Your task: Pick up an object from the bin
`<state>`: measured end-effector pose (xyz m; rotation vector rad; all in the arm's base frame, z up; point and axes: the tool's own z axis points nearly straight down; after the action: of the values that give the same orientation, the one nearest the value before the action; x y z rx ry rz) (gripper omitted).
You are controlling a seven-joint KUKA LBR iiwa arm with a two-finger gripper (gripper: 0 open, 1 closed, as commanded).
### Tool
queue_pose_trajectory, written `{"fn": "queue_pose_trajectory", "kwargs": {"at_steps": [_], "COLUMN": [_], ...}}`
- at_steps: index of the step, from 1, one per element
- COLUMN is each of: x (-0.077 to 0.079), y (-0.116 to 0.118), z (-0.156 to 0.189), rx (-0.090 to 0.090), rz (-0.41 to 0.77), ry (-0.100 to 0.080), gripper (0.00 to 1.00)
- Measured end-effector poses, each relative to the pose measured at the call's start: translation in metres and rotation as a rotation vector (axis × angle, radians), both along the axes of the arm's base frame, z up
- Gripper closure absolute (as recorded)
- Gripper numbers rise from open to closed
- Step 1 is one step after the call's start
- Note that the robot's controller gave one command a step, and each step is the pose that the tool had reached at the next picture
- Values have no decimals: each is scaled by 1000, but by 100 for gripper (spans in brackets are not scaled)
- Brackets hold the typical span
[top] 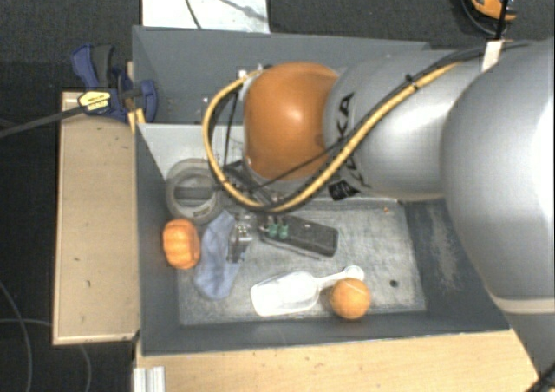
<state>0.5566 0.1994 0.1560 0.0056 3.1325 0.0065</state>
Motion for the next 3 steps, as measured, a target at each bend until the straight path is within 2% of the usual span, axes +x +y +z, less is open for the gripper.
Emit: {"fn": "queue_pose_trajectory", "kwargs": {"at_steps": [1,3], "x": [17,21], "y": [-21,-25], "z": [-82,-78], "rx": [0,-1], "rz": [92,72], "ry": [-2,4], "gripper": [100,100]}}
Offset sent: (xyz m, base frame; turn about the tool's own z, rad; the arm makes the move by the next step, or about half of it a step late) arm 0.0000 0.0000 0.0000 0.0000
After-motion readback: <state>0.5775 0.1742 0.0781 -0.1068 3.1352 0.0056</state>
